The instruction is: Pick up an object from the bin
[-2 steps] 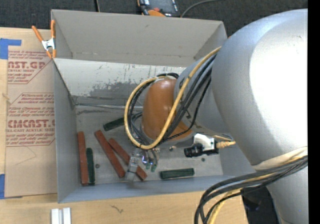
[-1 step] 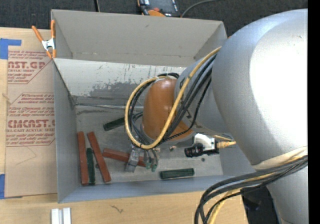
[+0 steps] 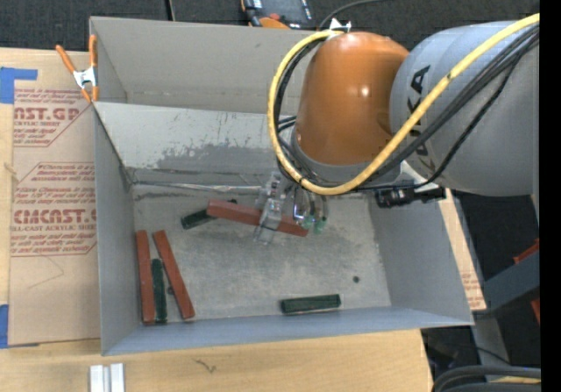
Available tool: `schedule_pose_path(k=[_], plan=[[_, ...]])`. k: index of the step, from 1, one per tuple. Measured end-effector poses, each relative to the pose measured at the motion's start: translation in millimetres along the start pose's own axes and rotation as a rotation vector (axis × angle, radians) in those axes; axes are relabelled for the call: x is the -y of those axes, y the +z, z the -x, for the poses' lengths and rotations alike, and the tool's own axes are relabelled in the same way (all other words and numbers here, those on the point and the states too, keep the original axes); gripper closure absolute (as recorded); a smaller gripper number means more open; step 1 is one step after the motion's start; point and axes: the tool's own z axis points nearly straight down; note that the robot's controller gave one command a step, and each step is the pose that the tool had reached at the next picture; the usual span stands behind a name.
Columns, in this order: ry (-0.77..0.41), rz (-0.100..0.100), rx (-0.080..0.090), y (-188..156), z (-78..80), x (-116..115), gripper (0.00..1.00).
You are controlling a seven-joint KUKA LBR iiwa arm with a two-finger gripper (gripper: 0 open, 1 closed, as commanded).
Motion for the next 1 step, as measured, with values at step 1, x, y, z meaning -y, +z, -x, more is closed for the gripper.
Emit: schedule_pose_path(k=[1], plan=[[-0.393, -0.003, -0.006, 11.4, 19.4, 20.0, 1.0]])
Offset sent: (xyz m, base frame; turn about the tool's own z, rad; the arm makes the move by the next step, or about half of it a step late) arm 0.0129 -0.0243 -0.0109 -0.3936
